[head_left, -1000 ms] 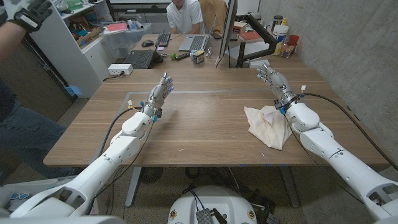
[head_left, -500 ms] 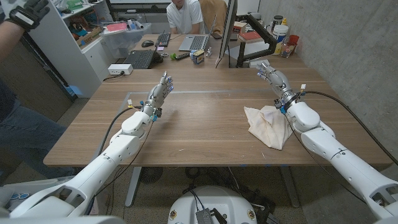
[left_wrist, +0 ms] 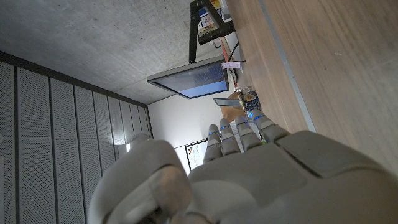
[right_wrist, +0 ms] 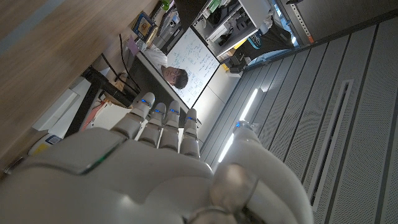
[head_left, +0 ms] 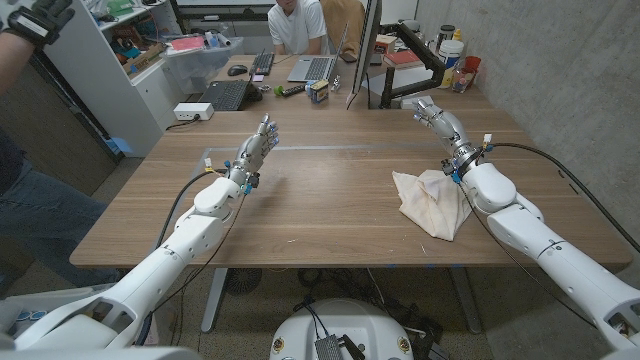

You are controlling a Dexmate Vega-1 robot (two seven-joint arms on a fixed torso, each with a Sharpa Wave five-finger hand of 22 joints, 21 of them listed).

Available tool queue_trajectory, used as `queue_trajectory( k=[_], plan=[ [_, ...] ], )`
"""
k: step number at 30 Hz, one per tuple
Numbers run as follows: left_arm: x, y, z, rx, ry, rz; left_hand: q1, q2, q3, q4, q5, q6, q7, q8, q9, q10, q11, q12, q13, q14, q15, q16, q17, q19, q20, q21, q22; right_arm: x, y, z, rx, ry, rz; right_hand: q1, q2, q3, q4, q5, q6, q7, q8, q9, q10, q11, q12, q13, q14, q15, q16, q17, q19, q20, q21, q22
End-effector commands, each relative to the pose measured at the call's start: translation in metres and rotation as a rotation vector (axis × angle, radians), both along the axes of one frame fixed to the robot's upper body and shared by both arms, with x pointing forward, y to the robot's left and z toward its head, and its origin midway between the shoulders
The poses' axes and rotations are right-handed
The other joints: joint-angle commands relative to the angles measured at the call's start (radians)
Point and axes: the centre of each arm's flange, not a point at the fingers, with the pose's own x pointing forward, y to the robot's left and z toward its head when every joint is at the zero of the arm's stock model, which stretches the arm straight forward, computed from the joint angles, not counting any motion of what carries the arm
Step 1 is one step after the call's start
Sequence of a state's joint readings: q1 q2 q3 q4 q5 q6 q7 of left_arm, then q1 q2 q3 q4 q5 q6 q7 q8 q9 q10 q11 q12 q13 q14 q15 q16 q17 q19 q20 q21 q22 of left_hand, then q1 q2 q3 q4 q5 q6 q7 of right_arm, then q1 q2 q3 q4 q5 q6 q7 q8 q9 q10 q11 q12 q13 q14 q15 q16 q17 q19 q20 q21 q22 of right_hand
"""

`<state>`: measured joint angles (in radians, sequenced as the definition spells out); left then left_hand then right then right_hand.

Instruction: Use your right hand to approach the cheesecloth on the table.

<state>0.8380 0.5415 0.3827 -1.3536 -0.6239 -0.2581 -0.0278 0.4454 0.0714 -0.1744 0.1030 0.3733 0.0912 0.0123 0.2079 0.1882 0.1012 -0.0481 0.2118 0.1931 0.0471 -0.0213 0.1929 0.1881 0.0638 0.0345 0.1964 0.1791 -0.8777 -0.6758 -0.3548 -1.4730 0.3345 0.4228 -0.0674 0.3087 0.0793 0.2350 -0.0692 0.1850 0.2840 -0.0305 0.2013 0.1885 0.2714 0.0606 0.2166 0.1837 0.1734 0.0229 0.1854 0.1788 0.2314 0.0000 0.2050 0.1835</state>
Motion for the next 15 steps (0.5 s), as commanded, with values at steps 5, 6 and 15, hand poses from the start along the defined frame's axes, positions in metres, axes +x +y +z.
queue_trajectory(
  k=[5,6,15],
  plan=[
    [-0.0014,0.0011,0.0018,0.010,-0.005,0.001,0.008,0.005,-0.011,0.002,-0.001,0.011,-0.001,0.001,0.004,0.005,0.000,0.000,0.004,0.006,0.001,0.001,0.003,0.004,0.005,0.003,0.002,-0.0063,0.0000,0.0013,-0.045,-0.021,-0.028,0.009,-0.001,0.002,-0.004,-0.003,0.003,-0.006,0.001,0.002,0.006,-0.005,0.004,0.003,0.004,-0.007,0.003,0.005,0.009,0.003,0.002,0.004],
    [-0.0014,0.0011,0.0018,0.010,-0.006,0.001,0.008,0.005,-0.011,0.002,-0.001,0.012,-0.001,0.001,0.004,0.005,0.000,0.000,0.004,0.006,0.001,0.001,0.003,0.004,0.006,0.004,0.002,-0.0066,0.0001,0.0015,-0.050,-0.022,-0.032,0.009,-0.001,0.002,-0.005,-0.003,0.003,-0.006,0.001,0.002,0.006,-0.005,0.004,0.003,0.004,-0.006,0.003,0.005,0.009,0.003,0.002,0.004],
    [-0.0018,0.0008,0.0028,0.010,-0.008,-0.001,0.009,0.006,-0.013,0.002,-0.002,0.011,-0.001,0.000,0.004,0.004,-0.001,-0.001,0.004,0.006,0.000,0.001,0.003,0.003,0.007,0.003,0.002,-0.0128,0.0007,0.0045,-0.111,-0.050,-0.079,0.010,0.000,0.002,-0.006,-0.003,0.004,-0.008,0.001,0.002,0.006,-0.005,0.003,0.003,0.004,-0.007,0.003,0.006,0.009,0.005,0.002,0.004]
  ],
)
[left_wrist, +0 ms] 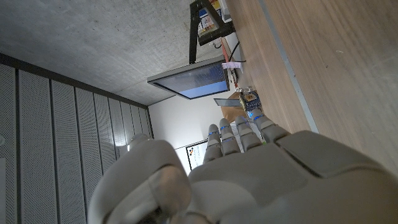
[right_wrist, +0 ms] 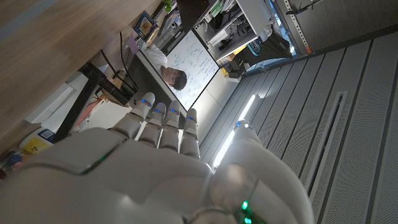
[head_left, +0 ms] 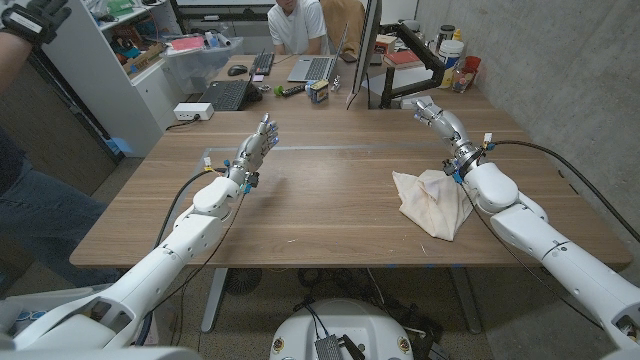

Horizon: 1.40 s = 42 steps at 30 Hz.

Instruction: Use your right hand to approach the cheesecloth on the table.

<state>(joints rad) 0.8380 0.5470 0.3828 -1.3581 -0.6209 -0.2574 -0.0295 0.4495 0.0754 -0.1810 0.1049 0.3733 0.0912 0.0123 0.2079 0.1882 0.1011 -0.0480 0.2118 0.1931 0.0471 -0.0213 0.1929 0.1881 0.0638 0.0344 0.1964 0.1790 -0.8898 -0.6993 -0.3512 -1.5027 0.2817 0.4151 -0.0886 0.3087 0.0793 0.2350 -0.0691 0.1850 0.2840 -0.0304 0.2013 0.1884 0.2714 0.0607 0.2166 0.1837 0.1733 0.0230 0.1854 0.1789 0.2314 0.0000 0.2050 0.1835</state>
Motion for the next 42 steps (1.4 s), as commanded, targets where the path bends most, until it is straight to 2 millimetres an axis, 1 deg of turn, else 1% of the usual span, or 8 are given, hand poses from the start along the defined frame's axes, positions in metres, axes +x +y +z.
queue_trajectory(
  k=[1,11,17,28,42],
  plan=[
    [-0.001,0.000,0.001,0.002,-0.005,-0.002,0.005,0.002,-0.006,0.000,-0.002,0.011,-0.001,0.000,0.004,0.004,0.000,-0.001,0.004,0.007,0.000,0.002,0.003,0.003,0.007,0.003,0.002,-0.007,0.000,0.003,-0.066,-0.032,-0.052,0.010,0.000,0.002,-0.006,-0.003,0.004,-0.008,0.001,0.002,0.007,-0.005,0.003,0.003,0.004,-0.009,0.003,0.005,0.010,0.004,0.002,0.004],
    [-0.001,-0.001,0.003,0.004,-0.006,-0.001,0.006,0.003,-0.008,0.000,-0.004,0.012,-0.003,0.000,0.004,0.005,-0.001,-0.001,0.004,0.007,0.000,0.002,0.003,0.002,0.010,0.003,0.002,-0.012,-0.002,0.003,-0.108,-0.052,-0.086,0.012,0.000,0.002,-0.008,-0.003,0.005,-0.009,0.000,0.002,0.005,-0.007,0.002,0.003,0.004,-0.010,0.002,0.005,0.010,0.003,0.002,0.004],
    [-0.001,-0.001,0.002,0.003,-0.004,0.002,0.006,0.004,-0.009,0.000,-0.004,0.014,-0.003,0.000,0.004,0.004,-0.002,-0.001,0.004,0.006,0.000,0.001,0.003,0.001,0.012,0.003,0.002,-0.014,-0.004,0.002,-0.128,-0.052,-0.103,0.012,0.001,0.003,-0.009,-0.003,0.006,-0.010,0.000,0.002,0.004,-0.008,0.001,0.003,0.004,-0.003,0.002,0.006,0.010,0.004,0.002,0.004],
    [0.000,-0.003,0.000,0.002,0.004,0.004,0.007,0.005,-0.012,0.000,-0.006,0.019,-0.002,0.001,0.004,0.007,-0.002,-0.001,0.004,0.008,-0.001,0.002,0.003,0.000,0.017,0.003,0.002,-0.017,-0.006,0.002,-0.157,-0.055,-0.126,0.013,0.001,0.003,-0.010,-0.003,0.007,-0.012,0.000,0.003,0.006,-0.008,0.002,0.003,0.004,-0.006,0.002,0.006,0.010,0.007,0.002,0.004],
    [0.000,-0.002,-0.003,0.029,0.008,0.021,0.008,0.007,-0.014,0.000,-0.007,0.021,-0.004,0.001,0.004,0.008,-0.007,-0.001,0.005,0.009,-0.001,0.002,0.003,-0.001,0.020,0.003,0.002,-0.021,-0.009,-0.007,-0.183,-0.053,-0.165,0.014,0.002,0.004,-0.012,-0.003,0.009,-0.014,0.000,0.003,0.004,-0.011,0.001,0.003,0.003,-0.007,0.002,0.006,0.008,0.010,0.001,0.004]
  ],
)
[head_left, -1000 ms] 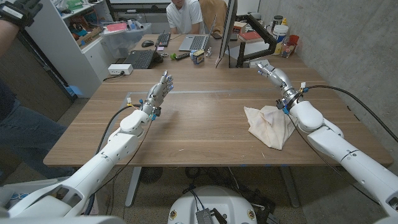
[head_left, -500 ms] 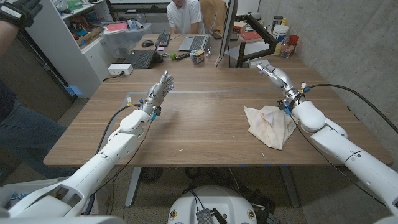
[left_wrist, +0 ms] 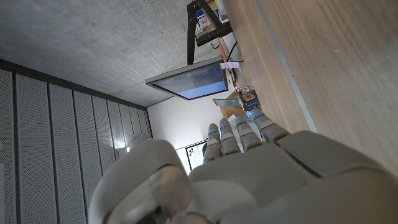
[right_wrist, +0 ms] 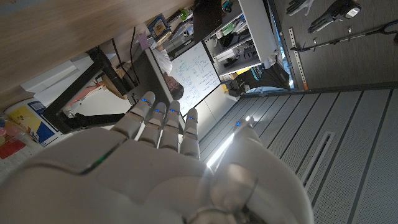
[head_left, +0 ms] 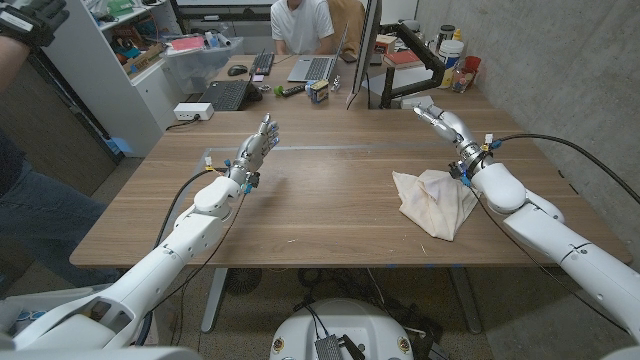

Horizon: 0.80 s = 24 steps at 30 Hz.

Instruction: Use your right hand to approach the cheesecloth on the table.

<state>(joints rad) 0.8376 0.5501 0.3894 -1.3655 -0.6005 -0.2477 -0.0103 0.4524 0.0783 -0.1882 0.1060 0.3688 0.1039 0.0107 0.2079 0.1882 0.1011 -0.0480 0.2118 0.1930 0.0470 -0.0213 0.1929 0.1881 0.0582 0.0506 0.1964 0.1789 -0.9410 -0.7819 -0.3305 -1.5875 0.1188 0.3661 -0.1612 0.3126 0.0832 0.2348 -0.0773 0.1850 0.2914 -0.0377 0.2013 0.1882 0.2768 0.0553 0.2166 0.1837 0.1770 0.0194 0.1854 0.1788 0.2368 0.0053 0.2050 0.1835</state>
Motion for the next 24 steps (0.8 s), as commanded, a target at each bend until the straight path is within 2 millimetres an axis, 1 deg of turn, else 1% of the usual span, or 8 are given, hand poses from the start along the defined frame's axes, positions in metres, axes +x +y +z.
queue_trajectory(
  k=[1,24],
  plan=[
    [-0.0006,-0.0005,-0.0020,0.014,0.004,0.004,0.005,0.004,-0.007,-0.001,-0.002,0.009,-0.001,0.001,0.004,0.008,-0.005,-0.001,0.005,0.009,-0.002,0.002,0.003,0.005,0.004,0.003,0.003,-0.0047,-0.0025,-0.0053,-0.028,-0.008,-0.039,0.010,-0.002,0.004,-0.004,-0.003,0.002,-0.007,0.000,0.003,-0.001,-0.006,0.001,0.003,-0.001,-0.004,0.001,0.006,0.002,0.004,0.001,0.004],
    [-0.0078,0.0013,0.0012,0.024,-0.004,0.004,0.007,0.006,-0.011,0.000,-0.005,0.010,-0.002,0.000,0.004,0.012,-0.004,0.000,0.005,0.014,-0.001,0.003,0.003,0.005,0.003,0.004,0.003,-0.0095,-0.0065,-0.0128,-0.094,-0.042,-0.135,0.012,-0.002,0.005,-0.008,-0.002,0.002,-0.008,-0.001,0.003,-0.001,-0.010,0.001,0.004,-0.001,-0.008,0.002,0.006,0.002,0.005,0.001,0.004]
  ],
)
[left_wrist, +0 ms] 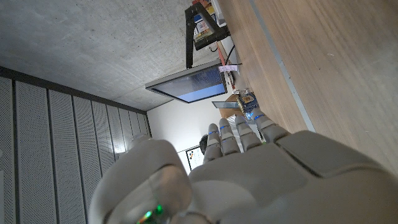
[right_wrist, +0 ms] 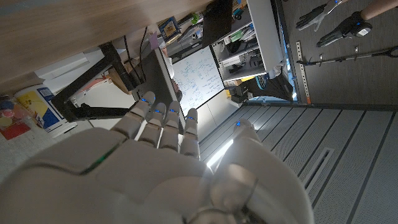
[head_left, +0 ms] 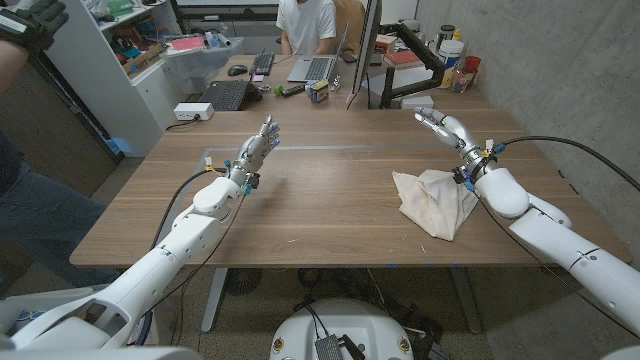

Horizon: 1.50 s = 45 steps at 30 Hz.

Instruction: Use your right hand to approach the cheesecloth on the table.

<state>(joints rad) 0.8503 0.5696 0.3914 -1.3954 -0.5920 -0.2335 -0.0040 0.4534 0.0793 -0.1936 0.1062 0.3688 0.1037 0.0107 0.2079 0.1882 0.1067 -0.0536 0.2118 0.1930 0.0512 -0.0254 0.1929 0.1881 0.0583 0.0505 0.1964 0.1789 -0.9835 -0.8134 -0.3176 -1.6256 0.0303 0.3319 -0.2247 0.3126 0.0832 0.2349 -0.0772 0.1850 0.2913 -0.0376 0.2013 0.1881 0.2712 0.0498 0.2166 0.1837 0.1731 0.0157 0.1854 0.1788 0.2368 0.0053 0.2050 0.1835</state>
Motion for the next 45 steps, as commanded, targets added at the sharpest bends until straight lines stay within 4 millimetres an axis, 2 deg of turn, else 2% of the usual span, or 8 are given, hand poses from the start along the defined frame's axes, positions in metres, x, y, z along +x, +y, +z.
queue_trajectory(
  k=[1,7,38,41,45],
  plan=[
    [-0.0036,0.0021,0.0018,0.000,-0.007,0.002,0.006,0.005,-0.006,-0.001,-0.005,0.011,-0.001,0.000,0.004,0.006,0.001,0.000,0.005,0.010,0.004,0.003,0.003,0.005,0.004,0.004,0.003,-0.0031,-0.0013,-0.0035,-0.049,-0.024,-0.063,0.012,-0.001,0.005,-0.008,-0.002,0.002,-0.008,-0.001,0.003,0.005,-0.004,0.001,0.004,0.003,-0.004,0.002,0.006,0.002,0.005,0.001,0.004],
    [-0.0048,0.0026,0.0005,-0.002,-0.006,0.001,0.007,0.006,-0.007,0.000,-0.005,0.011,-0.002,0.000,0.004,0.007,0.000,0.000,0.005,0.010,0.002,0.003,0.003,0.005,0.002,0.004,0.003,-0.0074,0.0022,-0.0036,-0.124,-0.045,-0.136,0.013,-0.002,0.004,-0.009,-0.002,0.001,-0.009,-0.002,0.003,0.005,-0.003,0.001,0.004,0.003,-0.005,0.002,0.006,0.000,0.009,0.000,0.004],
    [-0.0107,0.0047,-0.0054,-0.017,-0.016,0.007,0.009,0.009,-0.013,0.000,-0.008,0.011,-0.005,-0.002,0.004,0.008,-0.003,-0.001,0.005,0.011,0.003,0.002,0.003,0.002,0.006,0.004,0.003,-0.0121,0.0070,-0.0077,-0.220,-0.038,-0.213,0.014,-0.004,0.004,-0.013,-0.001,-0.001,-0.013,-0.004,0.004,0.001,-0.008,-0.001,0.004,0.000,-0.009,0.001,0.006,-0.021,0.020,-0.007,0.004],
    [-0.0105,0.0047,-0.0055,-0.017,-0.016,0.005,0.009,0.009,-0.013,0.000,-0.008,0.009,-0.008,-0.002,0.004,0.009,-0.005,0.000,0.005,0.011,0.003,0.003,0.003,0.002,0.006,0.004,0.003,-0.0113,0.0071,-0.0091,-0.223,-0.036,-0.219,0.013,-0.004,0.004,-0.014,-0.001,-0.003,-0.016,-0.004,0.004,-0.003,-0.007,-0.002,0.004,-0.013,-0.009,-0.003,0.006,-0.036,0.044,-0.012,0.004],
    [-0.0099,0.0050,-0.0044,-0.016,-0.016,0.006,0.010,0.009,-0.014,0.000,-0.008,0.010,-0.008,-0.002,0.004,0.010,-0.005,0.000,0.005,0.012,0.003,0.002,0.003,0.002,0.007,0.004,0.003,-0.0105,0.0077,-0.0104,-0.234,-0.032,-0.226,0.012,-0.003,0.003,-0.014,-0.001,-0.005,-0.018,-0.005,0.004,-0.007,-0.008,-0.004,0.004,-0.021,-0.009,-0.005,0.006,-0.044,0.048,-0.014,0.004]
  ],
)
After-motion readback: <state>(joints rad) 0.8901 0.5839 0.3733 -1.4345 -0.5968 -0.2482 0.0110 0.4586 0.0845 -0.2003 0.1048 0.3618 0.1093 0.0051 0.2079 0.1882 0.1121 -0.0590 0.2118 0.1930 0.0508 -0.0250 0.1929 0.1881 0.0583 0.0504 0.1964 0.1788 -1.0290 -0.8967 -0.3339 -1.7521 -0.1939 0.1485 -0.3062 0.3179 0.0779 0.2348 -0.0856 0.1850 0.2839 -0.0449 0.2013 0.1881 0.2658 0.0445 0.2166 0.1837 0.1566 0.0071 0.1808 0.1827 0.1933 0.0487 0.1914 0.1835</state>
